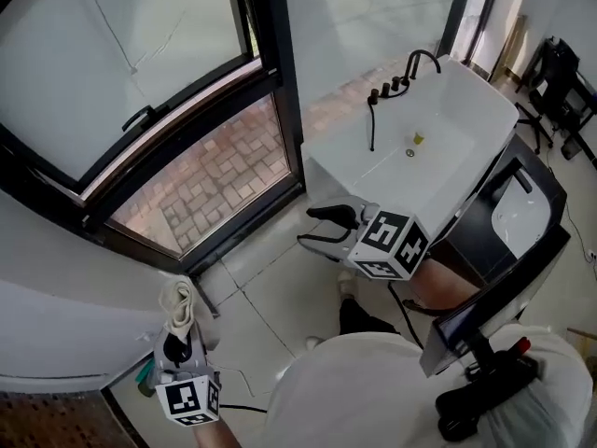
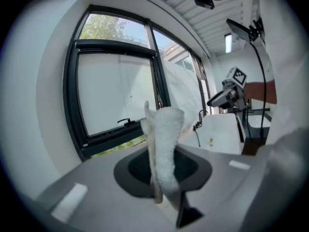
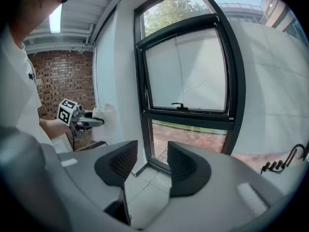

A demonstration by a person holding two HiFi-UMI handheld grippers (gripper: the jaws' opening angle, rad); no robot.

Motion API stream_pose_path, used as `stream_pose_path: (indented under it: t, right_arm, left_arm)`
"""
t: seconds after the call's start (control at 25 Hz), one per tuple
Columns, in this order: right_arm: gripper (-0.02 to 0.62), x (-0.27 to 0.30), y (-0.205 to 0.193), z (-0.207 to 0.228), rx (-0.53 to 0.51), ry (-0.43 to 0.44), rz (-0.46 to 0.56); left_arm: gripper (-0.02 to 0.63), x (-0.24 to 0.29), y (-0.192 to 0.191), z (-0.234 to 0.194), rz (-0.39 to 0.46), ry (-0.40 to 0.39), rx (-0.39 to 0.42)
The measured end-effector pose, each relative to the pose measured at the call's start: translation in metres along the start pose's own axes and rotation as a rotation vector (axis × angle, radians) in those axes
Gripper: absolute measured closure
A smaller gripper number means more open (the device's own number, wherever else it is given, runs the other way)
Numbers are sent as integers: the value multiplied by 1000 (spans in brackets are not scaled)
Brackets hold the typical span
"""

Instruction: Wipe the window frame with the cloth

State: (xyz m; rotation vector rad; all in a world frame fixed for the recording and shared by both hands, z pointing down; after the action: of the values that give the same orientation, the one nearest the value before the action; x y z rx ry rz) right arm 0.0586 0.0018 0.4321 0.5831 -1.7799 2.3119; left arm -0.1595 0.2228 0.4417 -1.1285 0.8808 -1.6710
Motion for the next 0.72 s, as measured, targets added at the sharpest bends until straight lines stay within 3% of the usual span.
stream_pose_path:
  t: [0.32, 0.72]
  right_arm:
    - [399, -22, 4, -6, 6, -18, 37]
    - [399, -28, 1, -19, -22, 2, 33]
  left_arm:
    - [514, 0, 23, 10, 49, -39, 31]
    - [514, -13, 15, 22, 37, -40, 31]
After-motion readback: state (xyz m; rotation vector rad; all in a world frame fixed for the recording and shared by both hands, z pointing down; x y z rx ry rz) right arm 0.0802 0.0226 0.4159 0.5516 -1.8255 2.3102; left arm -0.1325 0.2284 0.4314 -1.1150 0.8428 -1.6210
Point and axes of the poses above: the fingertips, and each gripper's own axes: x forward along the fingers, z to its right, y out of its top, the point moved 4 cm from there along -x, backward along the fingers, and after that the axes turned 8 degrees about x, right-handed, at the moved point
